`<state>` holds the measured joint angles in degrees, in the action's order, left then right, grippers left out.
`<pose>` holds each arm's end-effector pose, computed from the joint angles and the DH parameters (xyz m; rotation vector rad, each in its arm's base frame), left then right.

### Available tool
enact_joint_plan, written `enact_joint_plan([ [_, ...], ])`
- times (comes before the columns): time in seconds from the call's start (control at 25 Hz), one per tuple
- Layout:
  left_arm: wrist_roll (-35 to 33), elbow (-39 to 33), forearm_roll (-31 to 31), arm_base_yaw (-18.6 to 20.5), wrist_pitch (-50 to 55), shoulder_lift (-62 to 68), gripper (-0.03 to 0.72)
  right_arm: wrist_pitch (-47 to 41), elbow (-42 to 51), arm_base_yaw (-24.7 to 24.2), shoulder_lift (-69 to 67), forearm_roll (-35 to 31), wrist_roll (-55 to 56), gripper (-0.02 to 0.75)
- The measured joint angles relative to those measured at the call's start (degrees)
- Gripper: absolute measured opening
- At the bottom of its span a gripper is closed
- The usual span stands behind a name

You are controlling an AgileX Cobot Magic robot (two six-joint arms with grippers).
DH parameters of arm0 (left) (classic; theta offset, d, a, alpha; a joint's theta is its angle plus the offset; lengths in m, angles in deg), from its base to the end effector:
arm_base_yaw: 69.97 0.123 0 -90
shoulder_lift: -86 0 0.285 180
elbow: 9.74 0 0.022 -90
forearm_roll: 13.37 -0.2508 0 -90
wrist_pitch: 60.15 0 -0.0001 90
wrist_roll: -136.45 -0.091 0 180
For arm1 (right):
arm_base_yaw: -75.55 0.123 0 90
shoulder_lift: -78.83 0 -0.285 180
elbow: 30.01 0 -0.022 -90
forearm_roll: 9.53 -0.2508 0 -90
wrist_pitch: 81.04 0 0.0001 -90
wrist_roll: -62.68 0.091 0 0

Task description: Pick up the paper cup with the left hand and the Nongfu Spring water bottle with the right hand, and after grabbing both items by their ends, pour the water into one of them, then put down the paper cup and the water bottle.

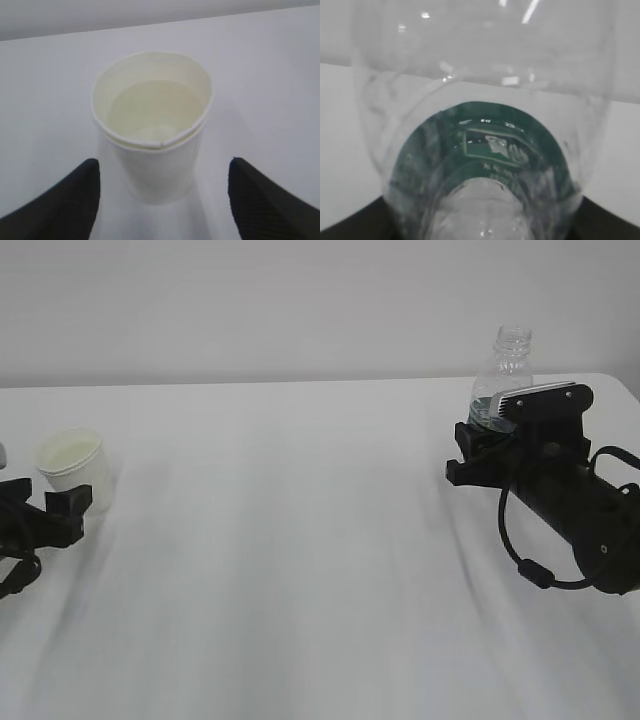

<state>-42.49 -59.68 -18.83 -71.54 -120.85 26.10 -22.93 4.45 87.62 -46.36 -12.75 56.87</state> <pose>0.2931 -0.0156 0.0961 0.1092 1.9067 -0.0788 0.3540 0.0713 0.1101 -0.2153 1.7599 0.0582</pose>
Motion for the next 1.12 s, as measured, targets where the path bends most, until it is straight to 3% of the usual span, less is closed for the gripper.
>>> enact_joint_plan([
  [0.28, 0.00, -2.48, 0.09, -1.07, -1.32, -1.28, 0.577, 0.00, 0.00, 0.00, 0.00, 0.00, 0.00, 0.404],
  [0.76, 0.00, -2.84, 2.14, -11.67, -4.44, -1.28, 0.577, 0.00, 0.00, 0.00, 0.00, 0.00, 0.00, 0.404],
  [1.12, 1.88, -3.03, 2.77, -12.34, -4.54, -5.09, 0.577, 0.00, 0.00, 0.00, 0.00, 0.00, 0.00, 0.404],
])
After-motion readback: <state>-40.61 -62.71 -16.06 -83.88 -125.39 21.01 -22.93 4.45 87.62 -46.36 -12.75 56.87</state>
